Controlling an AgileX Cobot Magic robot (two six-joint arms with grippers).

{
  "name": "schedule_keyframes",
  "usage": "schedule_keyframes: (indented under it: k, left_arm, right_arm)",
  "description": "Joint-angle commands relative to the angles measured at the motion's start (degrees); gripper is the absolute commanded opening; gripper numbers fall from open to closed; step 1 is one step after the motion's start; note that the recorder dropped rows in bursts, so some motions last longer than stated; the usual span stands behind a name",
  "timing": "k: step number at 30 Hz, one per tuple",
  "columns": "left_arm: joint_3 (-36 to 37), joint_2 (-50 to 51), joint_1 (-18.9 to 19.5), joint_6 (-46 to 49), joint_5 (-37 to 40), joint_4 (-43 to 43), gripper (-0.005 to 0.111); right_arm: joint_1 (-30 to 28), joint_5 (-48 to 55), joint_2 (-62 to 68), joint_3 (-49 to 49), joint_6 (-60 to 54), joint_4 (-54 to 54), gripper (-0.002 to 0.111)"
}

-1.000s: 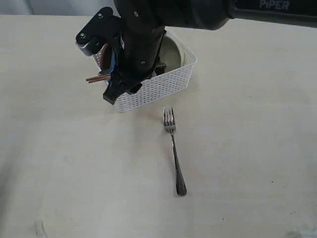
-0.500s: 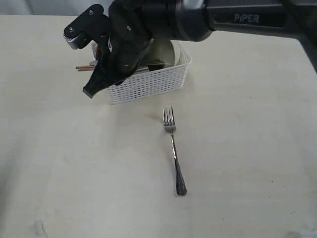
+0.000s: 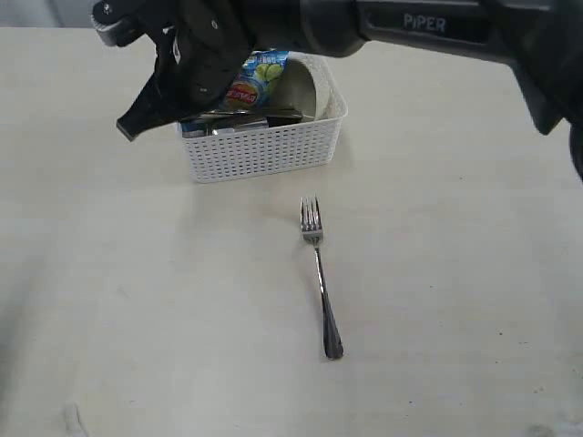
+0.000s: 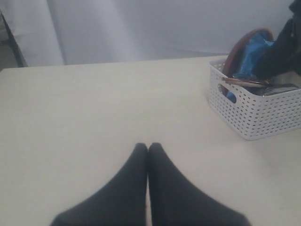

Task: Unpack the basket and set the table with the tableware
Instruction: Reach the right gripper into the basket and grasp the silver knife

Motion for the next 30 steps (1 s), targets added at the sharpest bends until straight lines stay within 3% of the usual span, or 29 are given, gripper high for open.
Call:
schedule_keyframes:
  k: [1,4,11,18,24,26,30]
  left_arm:
    - [0.1,-0.2,-0.4,0.1,-0.7,-0.1,0.000]
    - [0.1,-0.2,-0.4,0.1,-0.7,-0.1,0.000]
    - [0.1,-0.2,-0.4,0.1,-0.7,-0.1,0.000]
    - [0.1,-0.2,-0.4,0.1,-0.7,-0.1,0.000]
    - [0.1,-0.2,-0.4,0.1,-0.7,-0.1,0.000]
    - [0.1,-0.2,-0.4,0.1,-0.7,-0.1,0.000]
    - [0.1,-0.2,-0.4,0.1,-0.7,-0.1,0.000]
  right_arm:
    - [-0.3,3.8,-0.4,-4.1,-0.7,-3.1,0.029]
    - [-0.8,3.9,-0.1,-4.5,-0.7,-3.5,0.046]
    - [-3.0,5.3,3.6,-4.5,-3.5,-1.4,0.042]
    - [-3.1,4.7,6.8,-4.5,-24.7,-4.6,0.042]
    - [-2.9,0.2,8.7,-4.5,-23.7,-9.7,0.042]
    - [-2.9,-0.3,8.7,-4.5,-22.8,-11.6,0.038]
    - [-2.9,-0.1,8.7,-4.5,-22.8,-12.5,0.014]
